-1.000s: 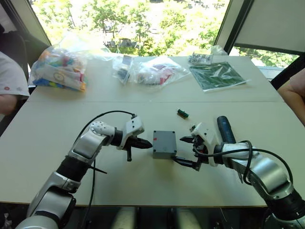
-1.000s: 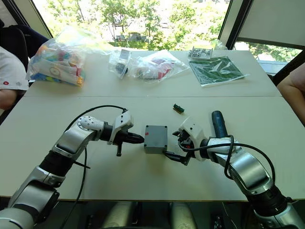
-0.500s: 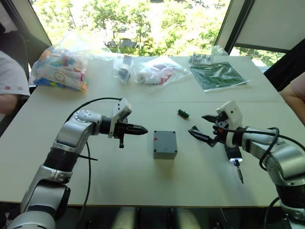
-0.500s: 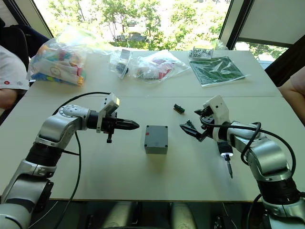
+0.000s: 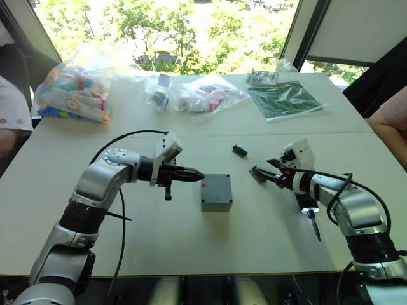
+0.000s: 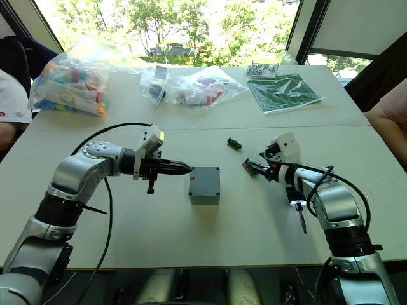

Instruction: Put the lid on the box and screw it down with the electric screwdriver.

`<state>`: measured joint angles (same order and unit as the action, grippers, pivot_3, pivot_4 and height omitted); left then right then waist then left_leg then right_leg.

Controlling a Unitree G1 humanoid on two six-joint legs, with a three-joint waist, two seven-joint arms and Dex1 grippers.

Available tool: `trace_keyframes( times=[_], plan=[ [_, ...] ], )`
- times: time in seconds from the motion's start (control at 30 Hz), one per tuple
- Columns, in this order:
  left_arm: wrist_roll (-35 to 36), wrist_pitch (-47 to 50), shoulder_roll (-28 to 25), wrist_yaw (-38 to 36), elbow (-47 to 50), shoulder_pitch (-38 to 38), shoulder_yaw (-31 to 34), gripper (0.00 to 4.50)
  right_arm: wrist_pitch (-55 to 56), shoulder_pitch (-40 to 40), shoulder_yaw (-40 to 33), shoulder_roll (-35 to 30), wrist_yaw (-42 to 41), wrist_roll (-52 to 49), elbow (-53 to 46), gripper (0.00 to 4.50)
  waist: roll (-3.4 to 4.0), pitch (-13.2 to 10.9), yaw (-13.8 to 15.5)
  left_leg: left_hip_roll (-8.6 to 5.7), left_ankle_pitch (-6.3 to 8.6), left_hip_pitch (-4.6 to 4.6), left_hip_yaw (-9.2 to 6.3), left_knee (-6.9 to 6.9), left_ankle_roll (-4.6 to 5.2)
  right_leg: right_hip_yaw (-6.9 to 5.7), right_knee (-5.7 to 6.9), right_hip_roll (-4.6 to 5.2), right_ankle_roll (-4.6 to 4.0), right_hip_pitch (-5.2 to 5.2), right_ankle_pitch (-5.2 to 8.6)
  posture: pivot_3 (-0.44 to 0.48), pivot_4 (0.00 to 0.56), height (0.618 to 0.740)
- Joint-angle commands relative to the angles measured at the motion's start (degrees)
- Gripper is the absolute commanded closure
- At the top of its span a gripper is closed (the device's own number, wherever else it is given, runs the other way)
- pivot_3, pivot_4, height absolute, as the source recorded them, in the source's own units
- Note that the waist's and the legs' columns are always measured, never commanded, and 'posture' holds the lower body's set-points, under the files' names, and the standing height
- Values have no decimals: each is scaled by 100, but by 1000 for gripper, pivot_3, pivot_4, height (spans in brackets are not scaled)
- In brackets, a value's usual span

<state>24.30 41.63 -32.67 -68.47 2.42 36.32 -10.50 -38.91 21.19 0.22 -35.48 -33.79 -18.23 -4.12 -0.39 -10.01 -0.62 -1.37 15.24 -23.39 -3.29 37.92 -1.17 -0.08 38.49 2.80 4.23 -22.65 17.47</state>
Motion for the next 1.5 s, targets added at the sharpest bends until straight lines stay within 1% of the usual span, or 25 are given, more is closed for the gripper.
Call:
trace_keyframes(
  times=[0.03, 0.4, 0.43, 0.5, 0.57, 0.6, 0.67, 0.87, 1.2, 1.33, 1.5],
  plan=[
    [-1, -113, -73, 3, 149, 27, -14, 4500, 77, 176, -103, 75, 13, 23, -48, 1917, 0, 0, 1, 0, 0, 0, 0, 0, 0, 0, 0, 0, 0, 0, 0, 0, 150, 740],
    [-17, -169, -110, 14, 185, -41, -87, 4500, 60, 196, -96, 226, 56, 40, 12, 1917, 0, 0, 0, -1, 0, 0, 1, 0, 0, 0, -1, 1, 0, 0, 0, 0, 150, 740],
    [-21, -178, -110, 16, 176, -41, -94, 4500, 69, 186, -89, 229, 59, 49, 23, 2193, 0, 0, 0, -1, 0, 0, 0, 0, 0, 0, -1, 1, 0, 0, 0, 0, 150, 740],
    [-17, -188, -110, 24, 175, -45, -102, 4500, 83, 164, -85, 232, 64, 55, 32, 2591, 0, 0, -1, -1, 0, 0, 0, 0, 0, 0, 0, 1, 0, 0, 0, 0, 150, 740],
    [-11, -196, -114, 28, 169, -46, -109, 4500, 74, 154, -89, 234, 71, 54, 25, 3372, 0, 0, -2, -1, 0, 0, 0, 0, 0, 0, 0, 1, 0, 0, 0, 0, 150, 740],
    [-8, -200, -117, 30, 165, -47, -113, 4500, 66, 148, -90, 234, 71, 52, 16, 3667, 0, 0, -2, -1, 0, 0, 0, 0, 0, 0, 0, 1, 0, 0, 0, 0, 150, 740],
    [-9, -213, -122, 29, 155, -48, -121, 4500, 60, 133, -80, 233, 71, 58, 10, 4475, 0, 0, -2, -1, 0, 0, 0, 0, 0, 0, 0, 1, 0, 0, 0, 0, 150, 740],
    [-9, -239, -137, 31, 118, -45, -116, 4500, 13, 113, -120, 241, 78, 52, 11, 4475, 0, 0, -1, -1, 0, 0, 0, 0, 0, 0, 0, 1, 0, 0, 0, 0, 150, 740],
    [-3, -294, -148, 27, 37, -44, -99, 4500, 92, 170, -424, 166, -71, -177, -342, 4475, 0, 0, -3, -1, 0, 0, 0, 0, 0, 0, 0, 1, 0, 0, 0, 0, 150, 740],
    [-5, -321, -146, 17, 14, -43, -102, 4500, 41, 166, -509, 118, -195, -304, -668, 4475, 0, 0, -1, -1, 0, 0, 0, 0, 0, 0, 0, 1, 0, 0, 0, 0, 150, 740],
    [3, -341, -204, -33, -2, -29, -76, 4500, -271, 24, -480, 103, -327, -624, -1415, 4475, 0, 0, -1, 0, 0, 0, -1, 0, 0, 0, 0, 1, 0, -1, 0, 0, 150, 740]
  ],
)
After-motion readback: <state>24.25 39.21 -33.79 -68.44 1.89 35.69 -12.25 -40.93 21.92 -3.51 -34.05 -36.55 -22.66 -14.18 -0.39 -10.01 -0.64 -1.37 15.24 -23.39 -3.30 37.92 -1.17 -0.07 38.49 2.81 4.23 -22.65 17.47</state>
